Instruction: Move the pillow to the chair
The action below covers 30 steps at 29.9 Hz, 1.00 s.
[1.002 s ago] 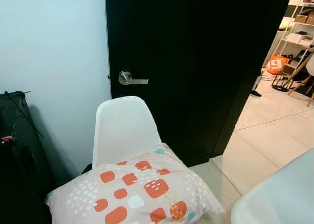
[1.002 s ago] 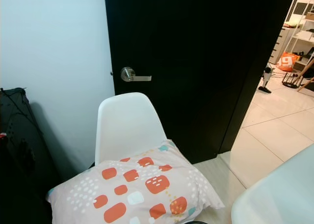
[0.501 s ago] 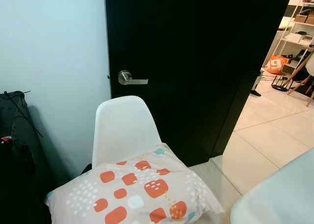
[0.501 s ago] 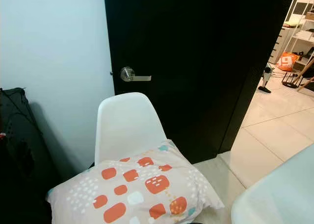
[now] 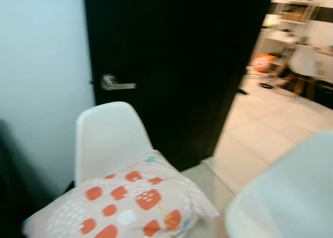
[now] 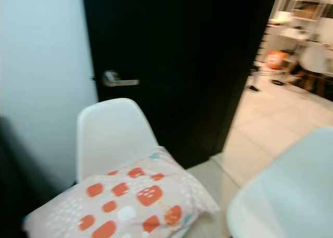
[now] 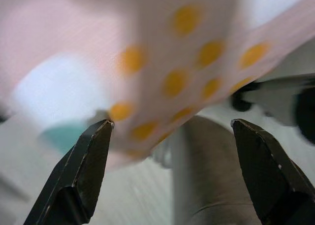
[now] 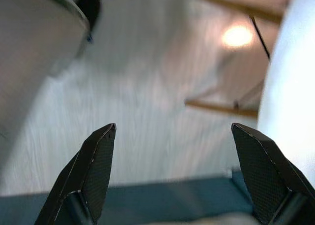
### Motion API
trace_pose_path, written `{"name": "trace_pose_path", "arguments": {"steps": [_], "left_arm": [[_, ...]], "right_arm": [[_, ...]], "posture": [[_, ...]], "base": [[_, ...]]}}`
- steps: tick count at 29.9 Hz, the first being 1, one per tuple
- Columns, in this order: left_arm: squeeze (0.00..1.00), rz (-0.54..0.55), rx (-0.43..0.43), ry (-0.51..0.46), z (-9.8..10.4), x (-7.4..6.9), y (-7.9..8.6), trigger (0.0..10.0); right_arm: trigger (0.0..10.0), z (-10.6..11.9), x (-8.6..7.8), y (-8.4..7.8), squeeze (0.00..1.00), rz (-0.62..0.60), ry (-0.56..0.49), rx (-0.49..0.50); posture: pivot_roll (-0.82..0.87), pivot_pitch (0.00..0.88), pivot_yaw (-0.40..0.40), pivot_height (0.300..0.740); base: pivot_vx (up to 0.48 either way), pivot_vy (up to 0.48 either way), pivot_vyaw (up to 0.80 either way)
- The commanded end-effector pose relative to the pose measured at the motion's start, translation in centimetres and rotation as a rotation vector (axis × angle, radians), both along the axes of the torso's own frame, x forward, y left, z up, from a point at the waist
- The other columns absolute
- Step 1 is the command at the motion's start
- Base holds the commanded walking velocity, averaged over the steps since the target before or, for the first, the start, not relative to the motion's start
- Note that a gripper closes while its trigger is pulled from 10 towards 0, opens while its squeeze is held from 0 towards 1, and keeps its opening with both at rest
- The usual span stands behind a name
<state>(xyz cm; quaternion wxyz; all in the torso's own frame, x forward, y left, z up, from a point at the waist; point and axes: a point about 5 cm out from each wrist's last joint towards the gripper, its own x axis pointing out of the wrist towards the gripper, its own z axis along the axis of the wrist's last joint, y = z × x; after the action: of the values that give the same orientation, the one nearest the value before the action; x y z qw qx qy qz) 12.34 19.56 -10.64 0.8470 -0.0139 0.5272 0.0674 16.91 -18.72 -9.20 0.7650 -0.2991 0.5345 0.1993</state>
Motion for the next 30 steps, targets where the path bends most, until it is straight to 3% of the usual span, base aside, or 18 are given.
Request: {"name": "trace_pose_path", "arguments": {"steps": [1,30], "left_arm": [[0.0,0.001,-0.012,0.008,-0.15,-0.41,-0.24,10.0],[0.0,-0.036,0.021,-0.017,-0.04,-0.11,-0.46,10.0]], "right_arm": [[10.0,-0.02,-0.03,0.1,0.0,0.01,0.006,-0.003],[10.0,-0.09,-0.12,0.27,0.0,0.002,0.012,-0.01]], "posture": [[0.11,0.0,-0.135,0.74],[0.12,0.004,-0.126,0.74]], "base": [[0.0,0.0,-0.76],[0.0,0.0,-0.76]]}}
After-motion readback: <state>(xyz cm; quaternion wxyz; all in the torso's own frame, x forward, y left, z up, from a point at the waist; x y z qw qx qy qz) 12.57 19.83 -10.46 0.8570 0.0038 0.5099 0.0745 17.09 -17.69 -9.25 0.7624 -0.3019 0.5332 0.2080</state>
